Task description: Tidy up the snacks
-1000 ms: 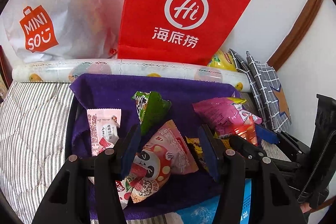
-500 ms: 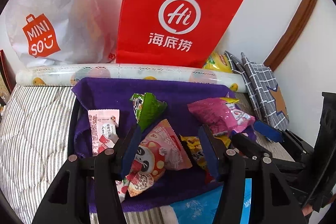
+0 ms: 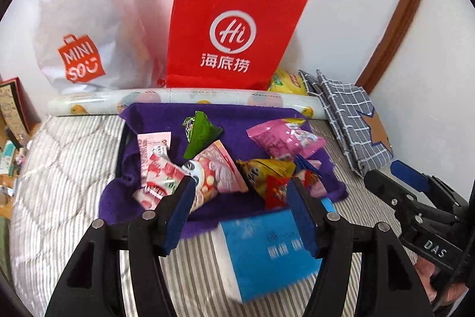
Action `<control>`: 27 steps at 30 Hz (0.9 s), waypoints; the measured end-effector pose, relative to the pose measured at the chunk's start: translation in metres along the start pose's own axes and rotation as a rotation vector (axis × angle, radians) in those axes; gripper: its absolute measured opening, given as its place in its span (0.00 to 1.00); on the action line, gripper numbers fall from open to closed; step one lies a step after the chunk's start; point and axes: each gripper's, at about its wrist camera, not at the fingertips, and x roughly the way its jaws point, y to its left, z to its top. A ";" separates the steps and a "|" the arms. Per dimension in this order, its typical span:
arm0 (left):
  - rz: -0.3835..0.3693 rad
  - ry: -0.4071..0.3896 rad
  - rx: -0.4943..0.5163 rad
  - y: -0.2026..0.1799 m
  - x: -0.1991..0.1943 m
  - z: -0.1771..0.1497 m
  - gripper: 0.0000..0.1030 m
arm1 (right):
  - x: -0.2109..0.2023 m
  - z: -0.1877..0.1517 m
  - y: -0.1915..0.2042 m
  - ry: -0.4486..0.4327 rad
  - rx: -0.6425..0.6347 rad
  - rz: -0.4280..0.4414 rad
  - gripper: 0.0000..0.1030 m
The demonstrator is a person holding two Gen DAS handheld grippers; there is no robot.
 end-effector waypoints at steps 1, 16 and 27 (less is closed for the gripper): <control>0.004 -0.010 0.006 -0.004 -0.009 -0.004 0.64 | -0.009 -0.003 0.000 -0.008 0.005 -0.002 0.69; 0.080 -0.138 0.077 -0.050 -0.126 -0.062 0.89 | -0.133 -0.054 0.006 -0.073 0.043 0.000 0.82; 0.098 -0.187 0.101 -0.072 -0.169 -0.092 0.91 | -0.184 -0.084 0.008 -0.113 0.041 -0.043 0.95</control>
